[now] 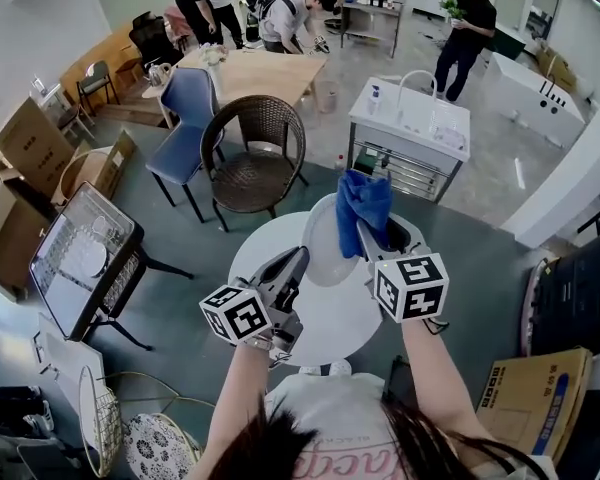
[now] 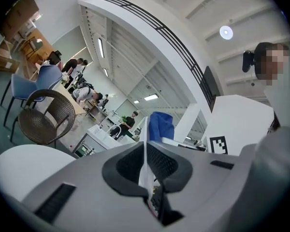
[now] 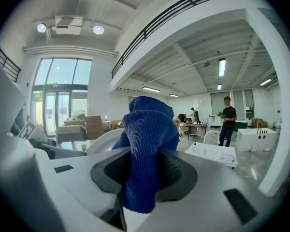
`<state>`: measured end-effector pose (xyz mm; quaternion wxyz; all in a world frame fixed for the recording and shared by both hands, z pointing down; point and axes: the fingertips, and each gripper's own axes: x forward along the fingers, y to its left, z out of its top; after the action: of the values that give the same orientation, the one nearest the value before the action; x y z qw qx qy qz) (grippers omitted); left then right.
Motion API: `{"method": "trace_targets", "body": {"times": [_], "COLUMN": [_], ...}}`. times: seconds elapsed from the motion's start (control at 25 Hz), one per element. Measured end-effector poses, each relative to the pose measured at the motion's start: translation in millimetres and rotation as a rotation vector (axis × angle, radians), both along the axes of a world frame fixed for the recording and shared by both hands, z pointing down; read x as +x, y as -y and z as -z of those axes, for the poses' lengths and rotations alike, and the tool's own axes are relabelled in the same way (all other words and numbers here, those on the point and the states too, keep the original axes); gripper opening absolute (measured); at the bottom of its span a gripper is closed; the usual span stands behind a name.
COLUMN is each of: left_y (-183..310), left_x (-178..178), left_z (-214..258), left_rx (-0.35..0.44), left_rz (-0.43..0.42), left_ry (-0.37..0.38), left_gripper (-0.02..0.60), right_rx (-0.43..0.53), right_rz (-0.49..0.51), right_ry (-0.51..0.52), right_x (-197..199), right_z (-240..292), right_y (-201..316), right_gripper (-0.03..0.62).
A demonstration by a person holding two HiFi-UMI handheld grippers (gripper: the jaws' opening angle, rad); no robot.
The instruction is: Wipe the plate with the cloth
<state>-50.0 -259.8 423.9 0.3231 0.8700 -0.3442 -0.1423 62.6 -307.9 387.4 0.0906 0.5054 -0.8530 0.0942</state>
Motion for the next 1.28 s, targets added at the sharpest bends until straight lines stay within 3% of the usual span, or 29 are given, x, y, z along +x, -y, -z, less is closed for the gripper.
{"method": "trace_targets", "body": {"times": [0.12,0.28,0.44,0.76,1.0,1.28], "left_y": [4,8,10,17,21,21], "left_x": [2,1,-1,-8,-21,-31], "left_z": [-1,2,7,14,4,2], "left_rx": [-0.007,-0.014,-0.01,-0.019,-0.059,-0.046], "left_rz": [-0.002,0.011,0.032,0.062,0.105,0.122], "left_ry": [0.021,0.019,0.004,-0.043,-0.095,-0.051], "left_gripper": [0.02,0.02,0.02,0.02,0.02,0.02], "right_rx": [-0.016,0.04,0.058,-0.056,-0.073,-0.152], "right_rz": [-0.041,-0.032,0.063,0.221,0.177,0.016], "right_ry": [0.051,0.099,0.107,0.043,-0.061,-0.058], "right_x": [19,20,-6,-77,-77,-13], "right_z": [1,26,36,-11,-36,-61], "right_y": [4,-11,-38,-61,-45,-36], "right_gripper": [0.133,0.133,0.133,0.133,0.133,0.133]}}
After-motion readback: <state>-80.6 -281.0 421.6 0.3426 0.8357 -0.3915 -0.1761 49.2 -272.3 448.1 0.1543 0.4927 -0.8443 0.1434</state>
